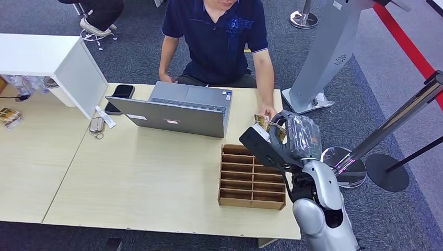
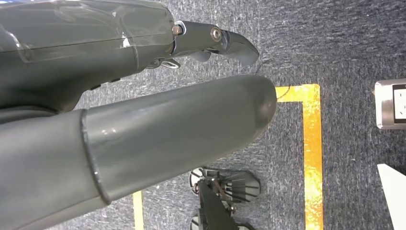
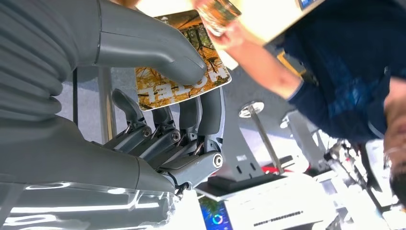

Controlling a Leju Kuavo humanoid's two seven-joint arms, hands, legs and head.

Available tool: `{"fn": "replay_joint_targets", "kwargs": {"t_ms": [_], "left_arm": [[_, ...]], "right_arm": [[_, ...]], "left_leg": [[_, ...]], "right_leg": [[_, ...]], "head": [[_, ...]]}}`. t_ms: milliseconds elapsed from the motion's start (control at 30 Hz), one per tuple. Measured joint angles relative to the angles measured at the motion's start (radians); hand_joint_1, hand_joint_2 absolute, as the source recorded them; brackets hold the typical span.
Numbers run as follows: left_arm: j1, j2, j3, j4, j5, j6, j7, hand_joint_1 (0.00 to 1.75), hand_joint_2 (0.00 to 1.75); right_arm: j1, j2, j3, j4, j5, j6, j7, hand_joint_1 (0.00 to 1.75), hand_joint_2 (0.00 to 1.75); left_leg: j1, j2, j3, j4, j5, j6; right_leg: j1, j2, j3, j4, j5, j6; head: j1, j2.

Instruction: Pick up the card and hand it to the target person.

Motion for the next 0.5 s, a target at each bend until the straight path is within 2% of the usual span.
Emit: {"fn": "replay_joint_targets", "kwargs": {"t_ms": [233,500], "left_arm": [[0.0,-0.001,0.0,0.0,-0.019,-0.005,-0.01,0.0,0.0],[0.0,-0.006,-0.003,0.0,-0.034,-0.006,-0.017,0.0,0.0]], "right_arm": [[-0.08,0.003,-0.067,0.095,-0.068,-0.123,-0.06,1.54,1.75],[-0.151,0.032,-0.122,0.245,-0.136,-0.206,-0.13,1.54,1.75]], "left_leg": [[0.0,0.0,0.0,0.0,0.0,0.0],[0.0,0.0,0.0,0.0,0.0,0.0]], "right_leg": [[0.0,0.0,0.0,0.0,0.0,0.0],[0.0,0.0,0.0,0.0,0.0,0.0]], "head": [[0.0,0.0],[0.0,0.0]]}}
